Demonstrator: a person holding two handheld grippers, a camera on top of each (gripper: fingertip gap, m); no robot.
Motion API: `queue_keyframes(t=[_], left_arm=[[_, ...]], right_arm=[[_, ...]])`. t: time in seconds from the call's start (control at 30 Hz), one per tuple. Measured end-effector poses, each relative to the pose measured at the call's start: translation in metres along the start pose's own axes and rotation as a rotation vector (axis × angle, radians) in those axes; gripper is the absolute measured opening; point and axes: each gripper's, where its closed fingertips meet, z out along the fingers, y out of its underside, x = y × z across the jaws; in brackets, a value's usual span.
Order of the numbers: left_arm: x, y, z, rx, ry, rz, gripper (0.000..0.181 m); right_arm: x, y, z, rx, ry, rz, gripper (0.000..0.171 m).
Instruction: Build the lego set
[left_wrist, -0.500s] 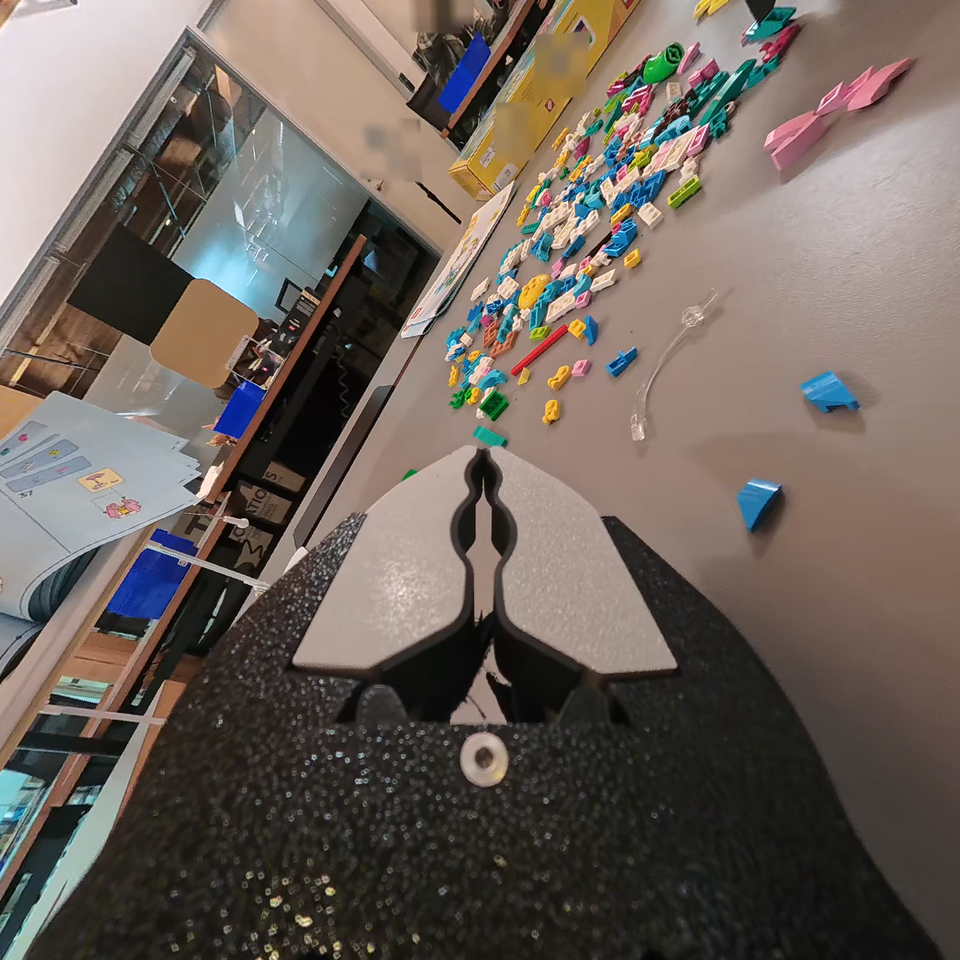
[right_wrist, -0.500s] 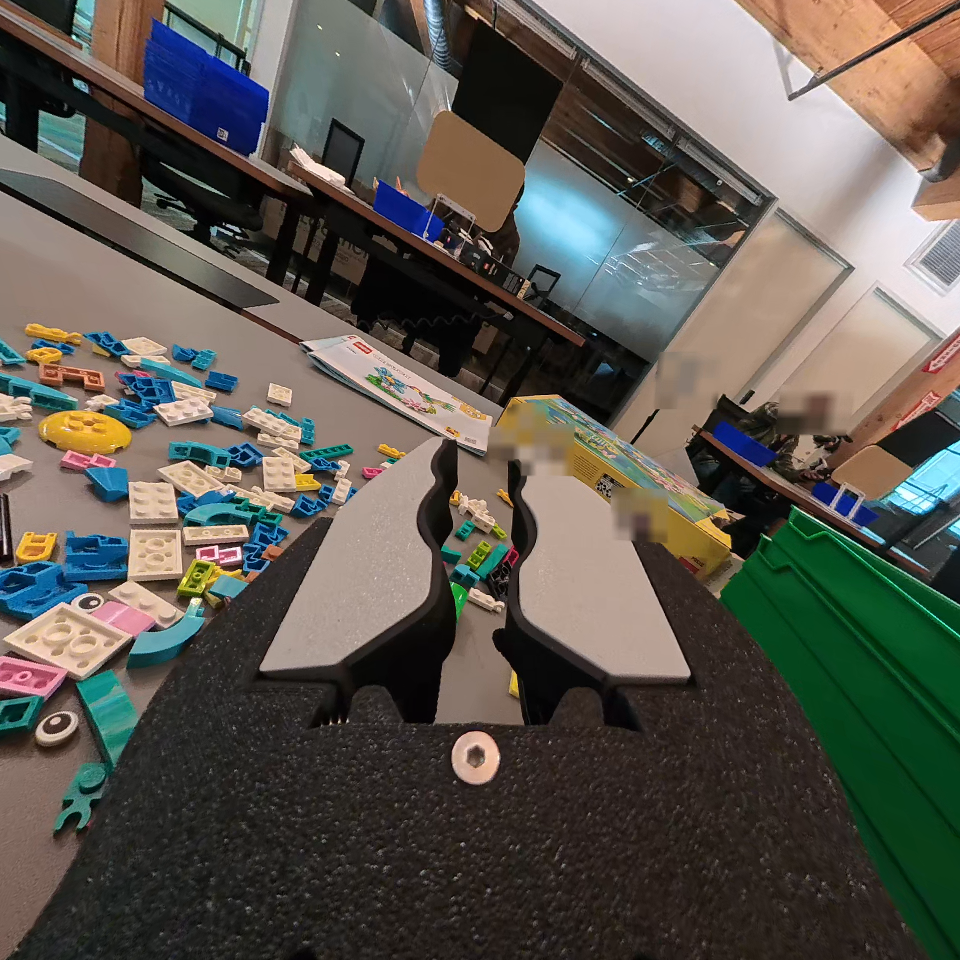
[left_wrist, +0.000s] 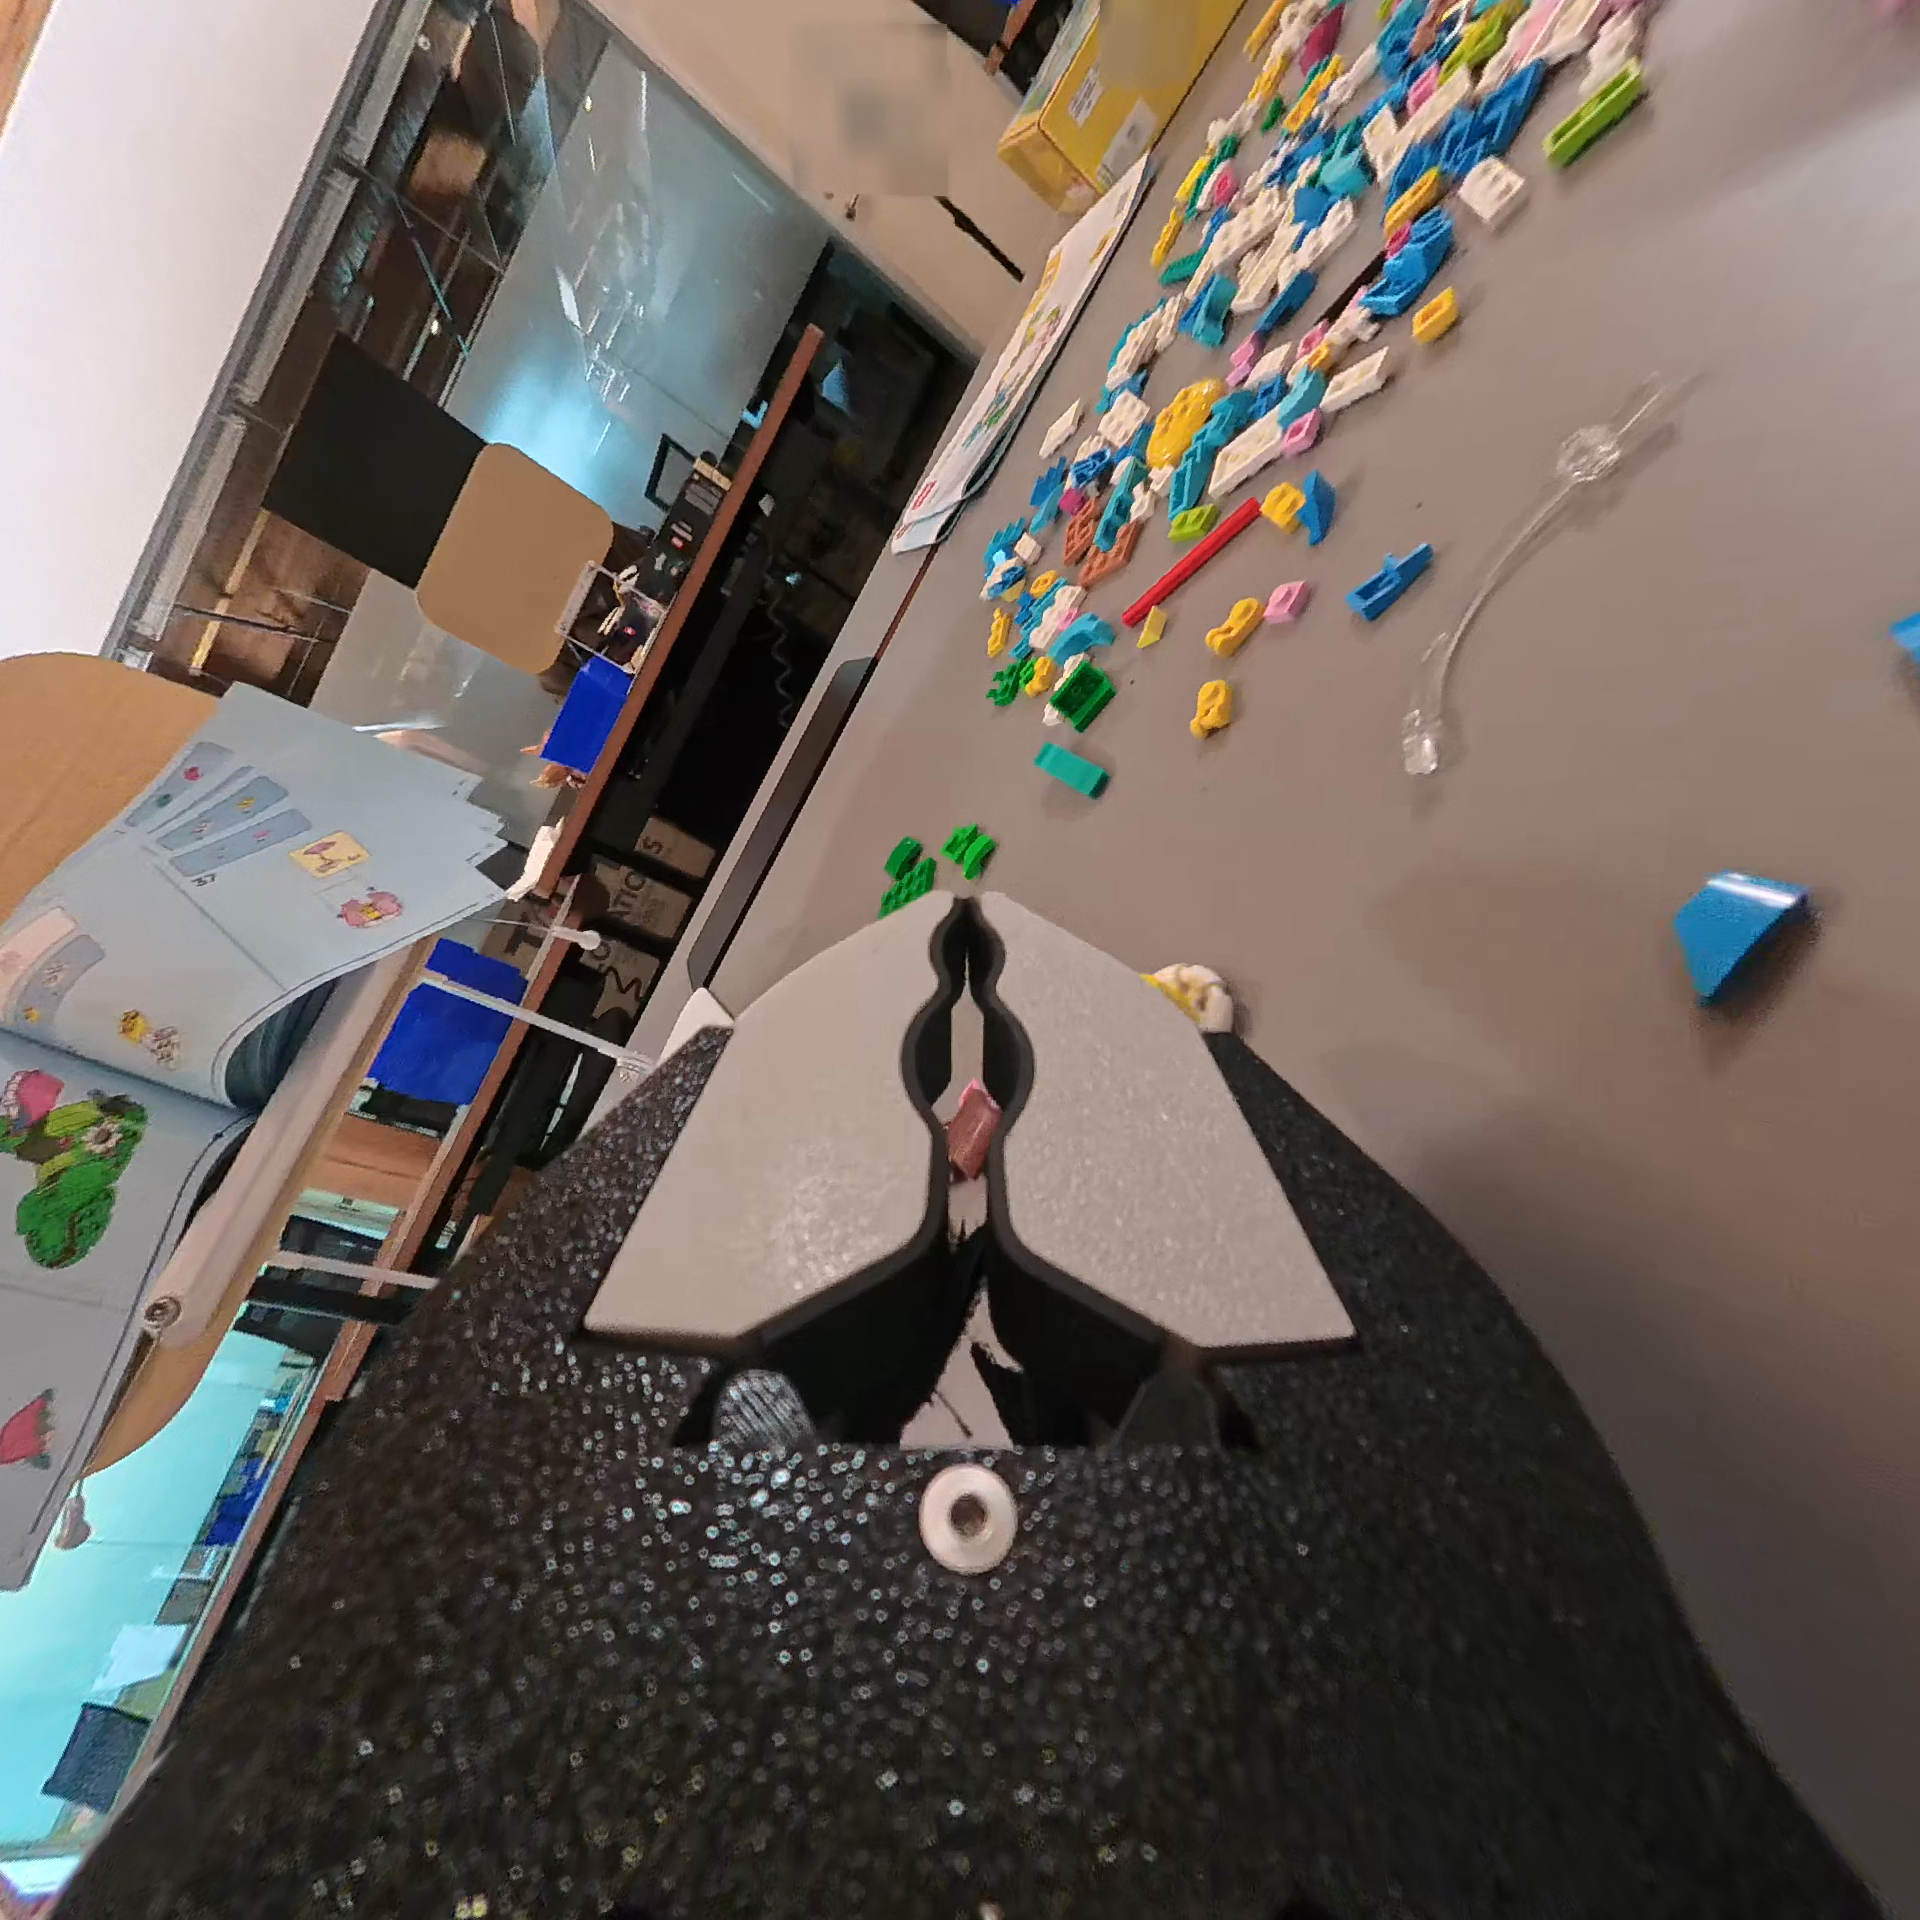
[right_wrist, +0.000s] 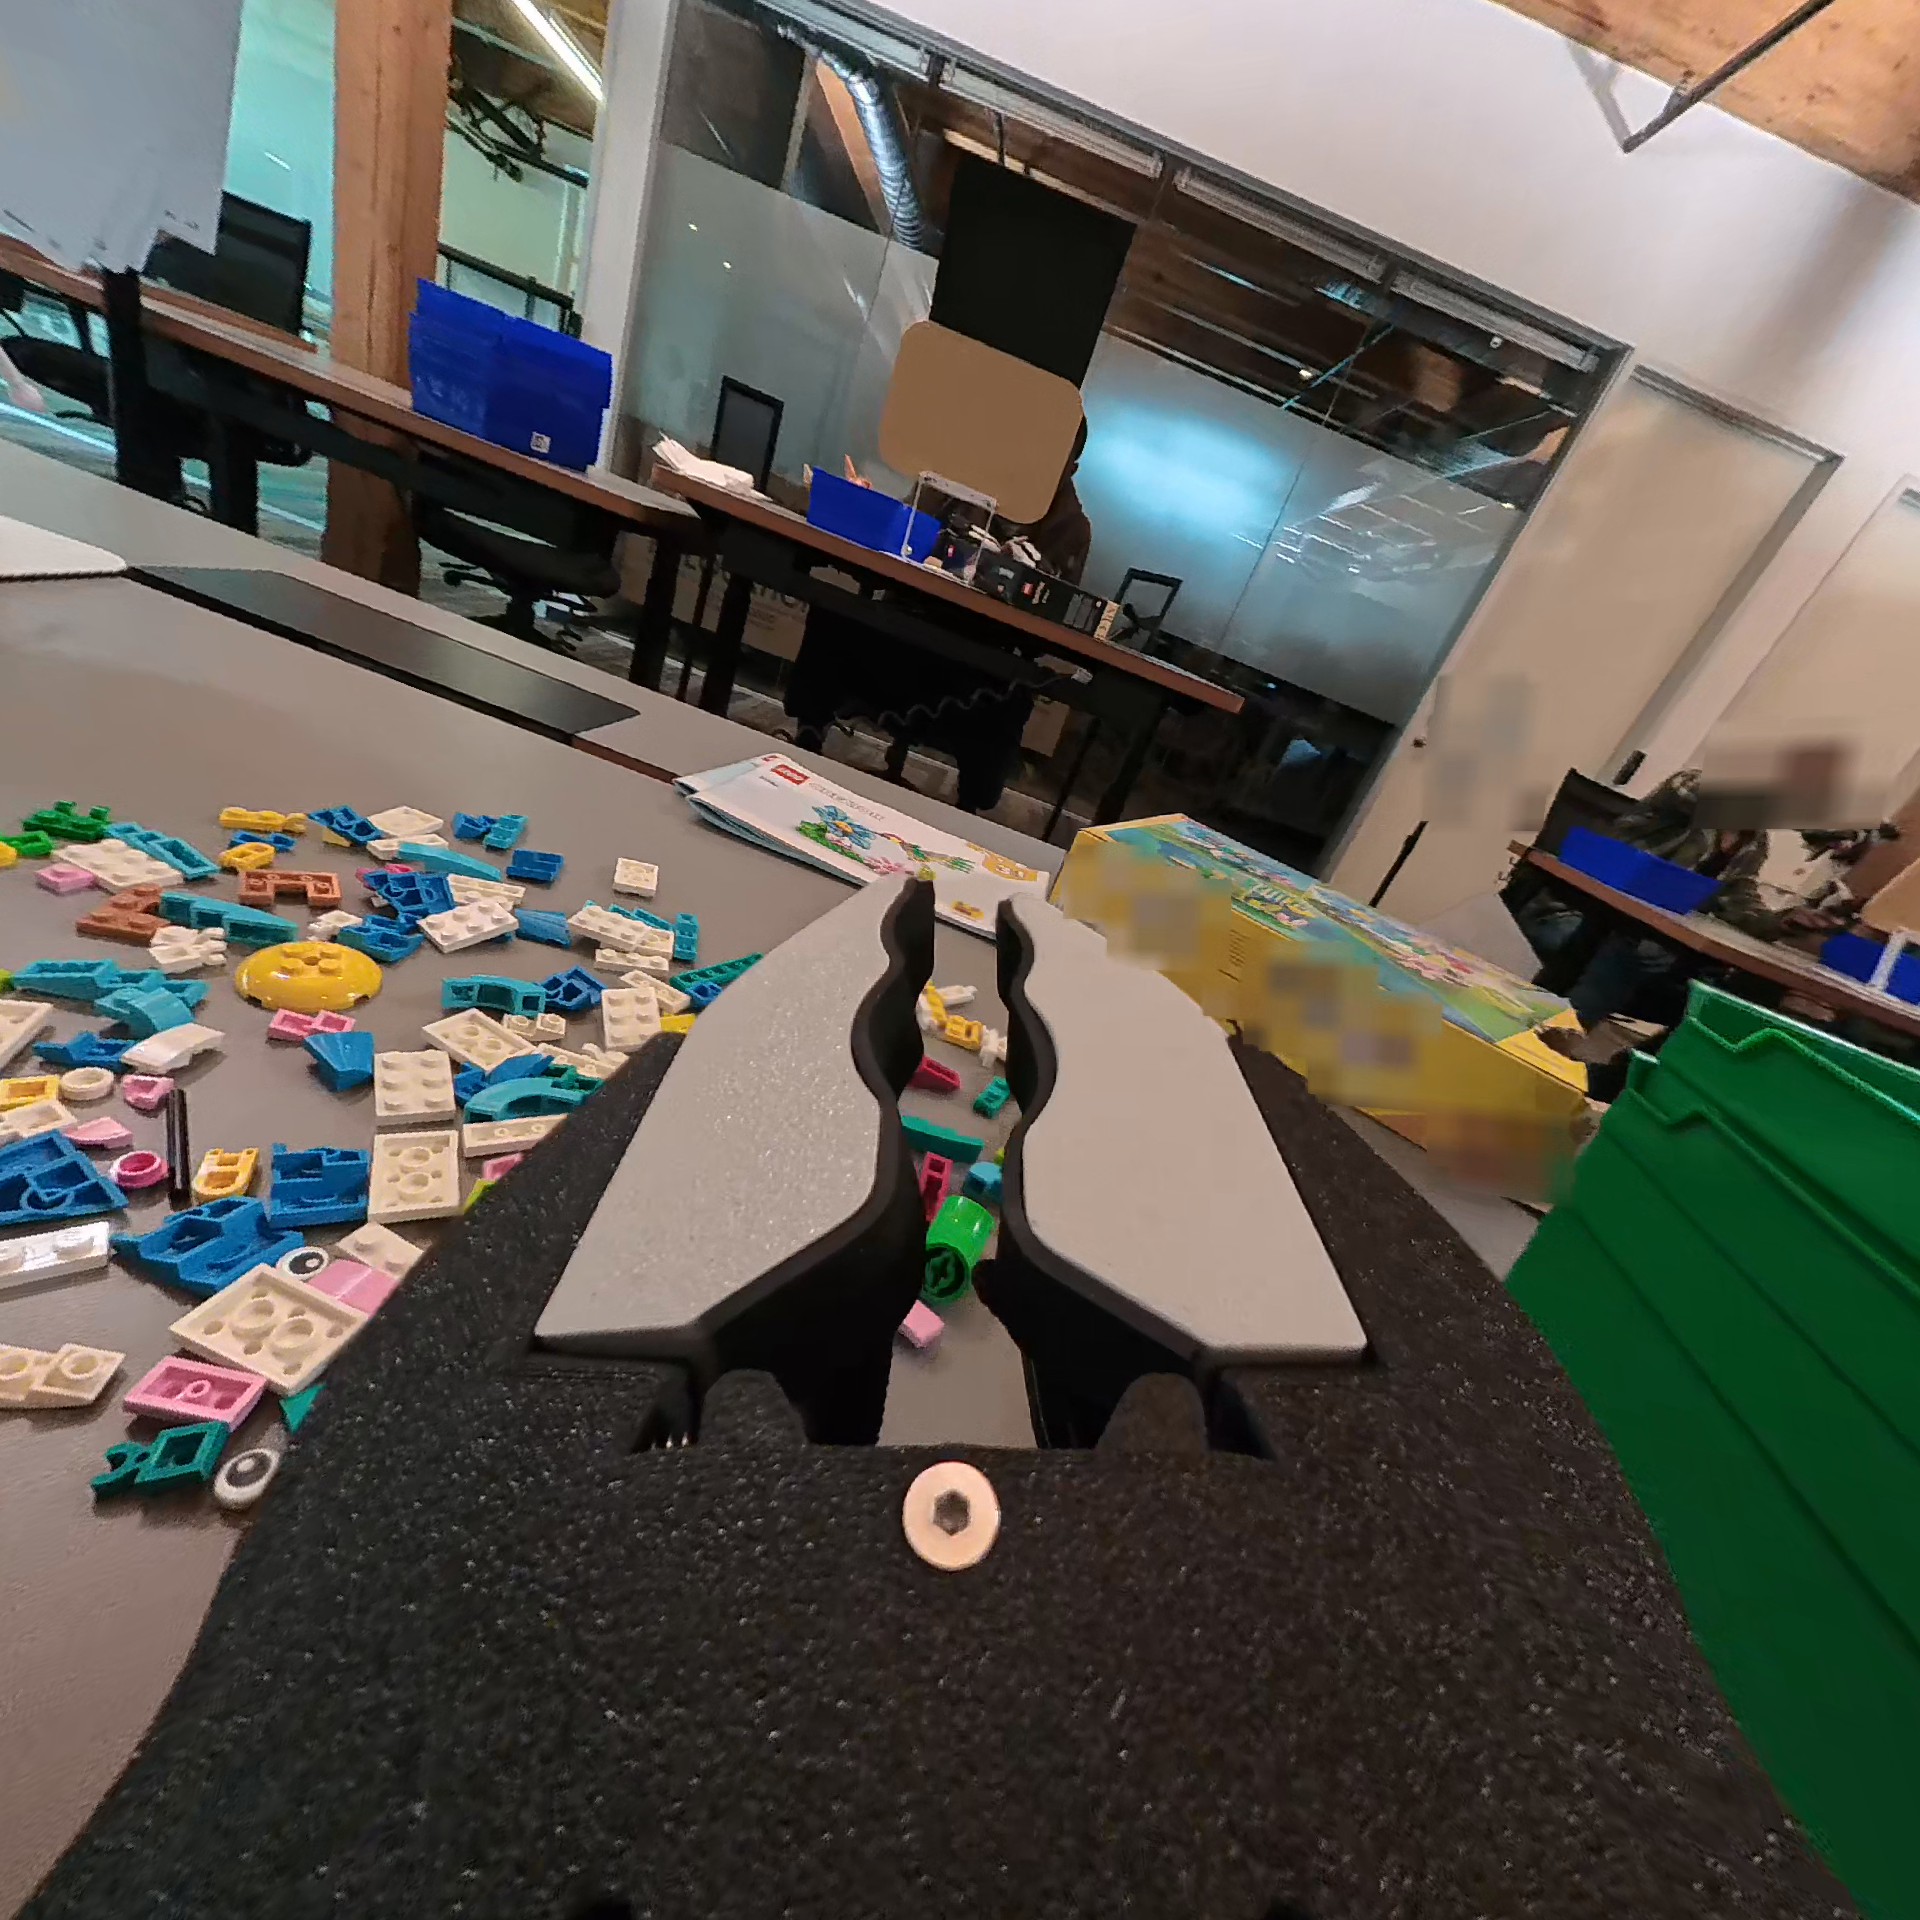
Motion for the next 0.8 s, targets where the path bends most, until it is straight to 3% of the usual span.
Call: queue_keyframes(t=[0.23,0.47,0.8], left_arm=[[-0.001,0.000,0.000,-0.009,-0.026,0.028,0.000],[-0.033,0.009,-0.006,0.011,-0.118,-0.224,0.000],[-0.031,0.017,-0.002,-0.060,-0.137,-0.178,0.000]], right_arm=[[-0.017,-0.010,-0.001,0.067,-0.097,0.016,0.008],[-0.049,-0.032,-0.007,0.138,-0.234,0.024,0.008],[-0.072,-0.038,-0.012,0.166,-0.314,-0.019,0.007]])
